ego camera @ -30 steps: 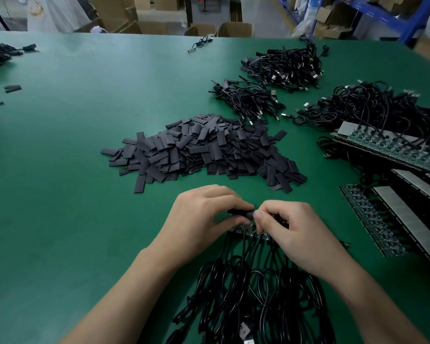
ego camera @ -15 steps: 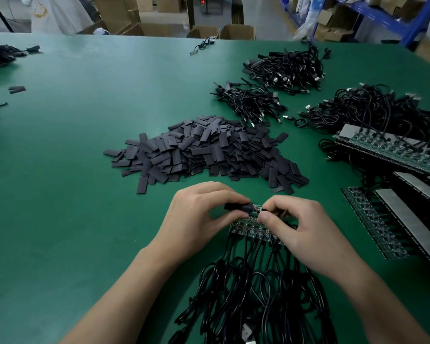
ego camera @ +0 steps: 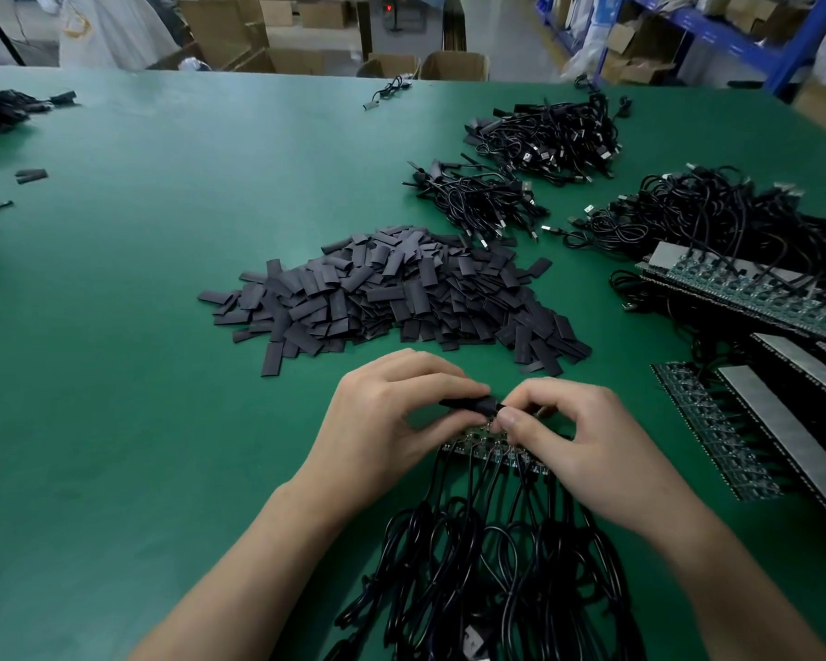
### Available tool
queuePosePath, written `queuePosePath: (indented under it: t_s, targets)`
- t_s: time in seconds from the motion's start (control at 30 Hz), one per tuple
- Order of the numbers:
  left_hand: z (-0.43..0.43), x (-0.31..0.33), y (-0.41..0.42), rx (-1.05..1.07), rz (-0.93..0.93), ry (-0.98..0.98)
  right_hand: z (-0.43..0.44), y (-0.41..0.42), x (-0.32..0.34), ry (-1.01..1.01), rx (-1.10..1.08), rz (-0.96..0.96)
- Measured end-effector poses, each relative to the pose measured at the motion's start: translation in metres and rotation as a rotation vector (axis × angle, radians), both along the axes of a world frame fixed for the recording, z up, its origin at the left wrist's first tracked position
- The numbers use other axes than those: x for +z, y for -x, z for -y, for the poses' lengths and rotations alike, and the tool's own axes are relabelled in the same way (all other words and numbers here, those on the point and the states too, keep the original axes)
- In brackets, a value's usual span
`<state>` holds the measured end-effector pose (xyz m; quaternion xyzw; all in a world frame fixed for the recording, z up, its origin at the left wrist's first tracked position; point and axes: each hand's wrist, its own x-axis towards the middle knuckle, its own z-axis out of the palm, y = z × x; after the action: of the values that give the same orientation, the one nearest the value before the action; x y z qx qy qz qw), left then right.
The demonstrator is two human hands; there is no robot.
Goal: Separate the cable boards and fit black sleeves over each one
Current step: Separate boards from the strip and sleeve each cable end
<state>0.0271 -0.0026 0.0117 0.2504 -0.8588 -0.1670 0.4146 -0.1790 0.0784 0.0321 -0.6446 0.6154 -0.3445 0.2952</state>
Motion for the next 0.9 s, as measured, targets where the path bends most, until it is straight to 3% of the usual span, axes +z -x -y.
queuePosePath:
  t_s: [0.23,0.67,0.73,0.83,0.9]
  targets:
    - [-0.002,0.001,0.002,0.176,-0.237,-0.148,0.003,0.002,-0.001,-0.019,-0.020,0.166]
    - [-0.005,0.001,0.004,0.118,-0.235,-0.182,0.004,0.000,-0.007,-0.031,-0.038,0.204]
    - [-0.008,0.001,0.005,0.120,-0.292,-0.311,0.004,-0.001,-0.006,-0.021,-0.040,0.210]
    - [-0.012,0.004,0.012,0.026,-0.530,-0.710,0.003,-0.004,-0.005,-0.010,-0.045,0.156]
    - [-0.013,0.005,0.016,-0.020,-0.634,-0.855,0.001,-0.004,-0.003,0.001,-0.046,0.108]
